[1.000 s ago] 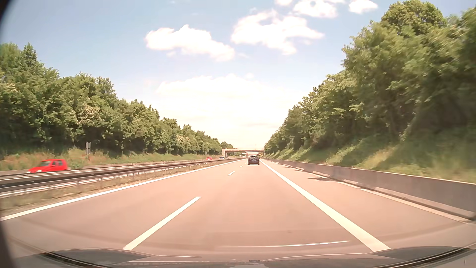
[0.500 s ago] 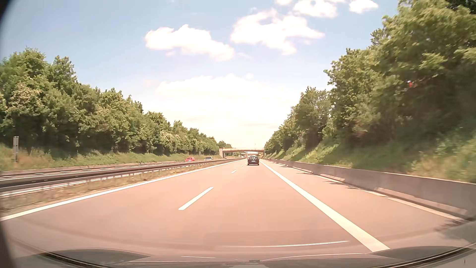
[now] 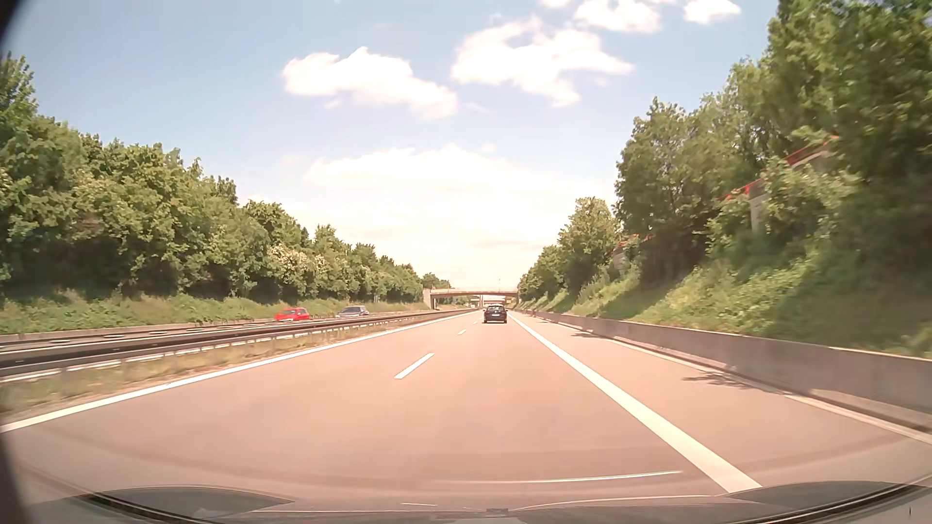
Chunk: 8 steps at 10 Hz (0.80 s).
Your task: Follow the waypoints while adhering to traffic rules and regulations
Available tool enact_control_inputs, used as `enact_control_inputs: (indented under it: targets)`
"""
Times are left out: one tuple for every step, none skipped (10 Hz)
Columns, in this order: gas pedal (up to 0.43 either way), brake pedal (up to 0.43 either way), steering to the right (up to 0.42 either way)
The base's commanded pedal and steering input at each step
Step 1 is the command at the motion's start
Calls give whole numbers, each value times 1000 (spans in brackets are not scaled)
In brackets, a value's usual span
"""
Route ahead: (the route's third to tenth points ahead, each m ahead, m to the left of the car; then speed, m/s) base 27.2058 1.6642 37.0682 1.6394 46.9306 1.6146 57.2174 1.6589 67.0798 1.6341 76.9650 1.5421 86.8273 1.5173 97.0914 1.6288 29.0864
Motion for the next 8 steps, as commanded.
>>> enact_control_inputs:
  targets:
    - [268,12,0]
    - [268,12,0]
    - [268,12,0]
    - [268,12,0]
    - [268,12,0]
    - [268,12,0]
    - [268,12,0]
    - [268,12,0]
